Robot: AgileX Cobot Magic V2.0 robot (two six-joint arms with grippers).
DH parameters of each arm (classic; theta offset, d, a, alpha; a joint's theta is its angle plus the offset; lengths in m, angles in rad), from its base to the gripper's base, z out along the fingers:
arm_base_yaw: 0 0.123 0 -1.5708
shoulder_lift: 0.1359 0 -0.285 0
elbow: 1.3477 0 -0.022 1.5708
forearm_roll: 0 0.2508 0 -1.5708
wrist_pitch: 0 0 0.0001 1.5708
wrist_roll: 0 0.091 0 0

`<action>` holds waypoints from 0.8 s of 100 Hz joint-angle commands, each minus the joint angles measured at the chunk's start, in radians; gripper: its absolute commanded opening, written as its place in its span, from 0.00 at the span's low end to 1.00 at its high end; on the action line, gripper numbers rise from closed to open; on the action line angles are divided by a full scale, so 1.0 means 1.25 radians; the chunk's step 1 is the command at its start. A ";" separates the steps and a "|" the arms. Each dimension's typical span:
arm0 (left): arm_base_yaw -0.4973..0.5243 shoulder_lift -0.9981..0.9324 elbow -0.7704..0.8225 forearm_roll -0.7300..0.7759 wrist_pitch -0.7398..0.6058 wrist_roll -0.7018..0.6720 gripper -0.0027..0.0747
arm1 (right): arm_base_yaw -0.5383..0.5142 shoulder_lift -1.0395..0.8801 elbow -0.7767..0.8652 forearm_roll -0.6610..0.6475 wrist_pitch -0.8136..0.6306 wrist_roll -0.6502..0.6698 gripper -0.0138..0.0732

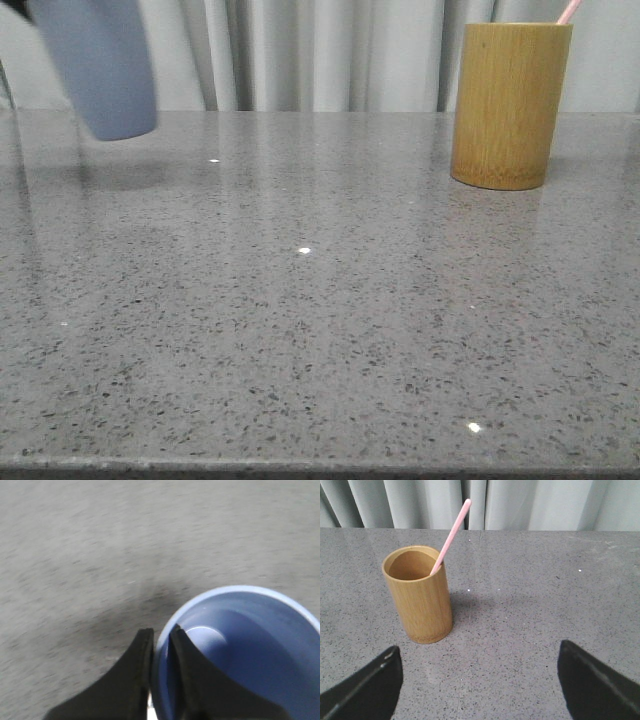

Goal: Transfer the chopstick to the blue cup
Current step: 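Grip the blue cup rim and carry it toward the bamboo cup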

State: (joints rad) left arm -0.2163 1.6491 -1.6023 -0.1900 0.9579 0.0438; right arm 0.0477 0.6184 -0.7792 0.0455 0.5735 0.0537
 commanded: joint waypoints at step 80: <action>-0.215 0.131 -0.161 -0.019 -0.050 -0.025 0.01 | 0.001 0.006 -0.030 0.000 -0.069 -0.002 0.88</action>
State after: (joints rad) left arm -0.4756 1.8590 -1.7674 -0.1996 0.9356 0.0242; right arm 0.0477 0.6184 -0.7792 0.0455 0.5679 0.0537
